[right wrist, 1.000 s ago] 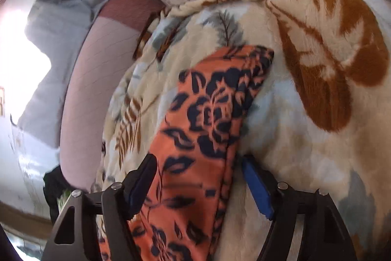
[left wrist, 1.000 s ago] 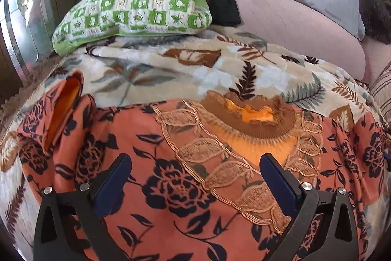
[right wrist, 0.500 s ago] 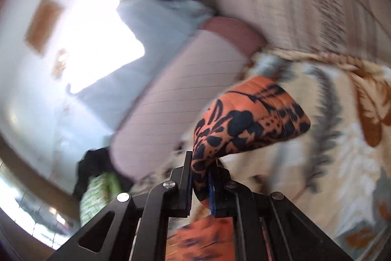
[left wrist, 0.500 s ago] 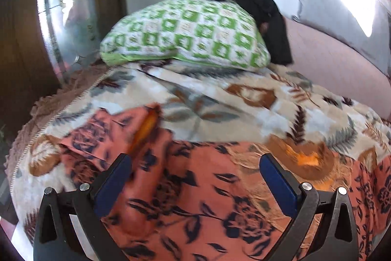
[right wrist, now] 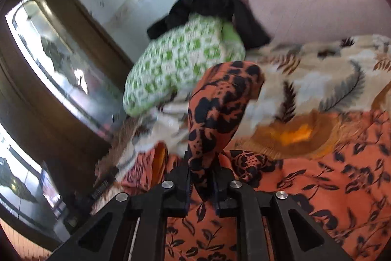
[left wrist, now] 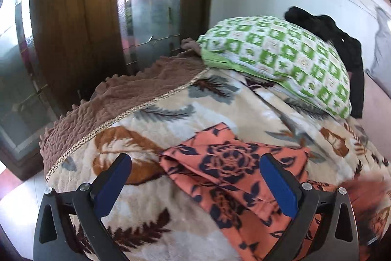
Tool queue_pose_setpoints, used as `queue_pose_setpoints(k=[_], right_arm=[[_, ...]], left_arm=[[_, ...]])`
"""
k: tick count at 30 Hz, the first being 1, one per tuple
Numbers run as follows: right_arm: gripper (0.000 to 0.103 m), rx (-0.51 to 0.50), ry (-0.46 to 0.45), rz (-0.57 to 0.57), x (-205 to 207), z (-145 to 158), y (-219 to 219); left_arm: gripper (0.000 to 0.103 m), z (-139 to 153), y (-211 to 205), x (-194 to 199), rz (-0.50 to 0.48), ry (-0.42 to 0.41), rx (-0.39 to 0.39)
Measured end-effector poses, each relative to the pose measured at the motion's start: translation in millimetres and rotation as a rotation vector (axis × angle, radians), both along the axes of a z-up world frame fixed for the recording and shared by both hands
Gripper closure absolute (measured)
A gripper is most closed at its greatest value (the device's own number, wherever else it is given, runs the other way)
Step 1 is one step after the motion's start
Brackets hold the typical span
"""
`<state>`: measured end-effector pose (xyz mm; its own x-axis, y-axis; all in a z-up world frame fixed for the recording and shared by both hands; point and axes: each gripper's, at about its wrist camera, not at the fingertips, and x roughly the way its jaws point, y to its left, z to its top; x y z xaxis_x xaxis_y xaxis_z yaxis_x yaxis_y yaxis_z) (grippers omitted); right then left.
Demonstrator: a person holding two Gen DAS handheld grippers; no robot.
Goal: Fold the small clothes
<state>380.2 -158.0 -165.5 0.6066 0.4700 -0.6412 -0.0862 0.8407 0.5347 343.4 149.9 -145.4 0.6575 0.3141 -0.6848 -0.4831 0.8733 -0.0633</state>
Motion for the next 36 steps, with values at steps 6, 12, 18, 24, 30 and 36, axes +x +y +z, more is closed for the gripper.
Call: queue_pose_setpoints(k=[6,12,18,24,30,36], right_arm=[[0.025,0.015,0.068,0.153,-10.4,-41.7,37.2],[0.025,-0.117,-0.050,-0.009,-26.5,-11.3,-36.2],[0.030,-0.132,0.037,-0.231,-29.5,-26.8,-155.5],[0.053,-0.172,0.155,-0.319,-20.6,-73.3,-213.9],[0.088,-0.230,0.127,-0.373,-25.8,-86.0,-241.2],[0.088,-0.317,0.033,-0.332,-29.5,-57.3,-214.4]], left_arm=[[0.000,0.3,8.0,-0.7,-0.011,-0.013,-0.044],[0.000,-0.1,-28.7,5.8,-0.131,-0.002,-0.036],[0.000,-14.7,-83.0,16.1,-0.321,0.060,-0.076],[0.000,-41.4,-148.4,32.2,-0.452,0.150,0.030],[0.000,-95.5,-155.3,61.0,-0.332,0.355,0.201],[0.000,-73.1,-147.3,47.7,-0.283,0.305,0.170]])
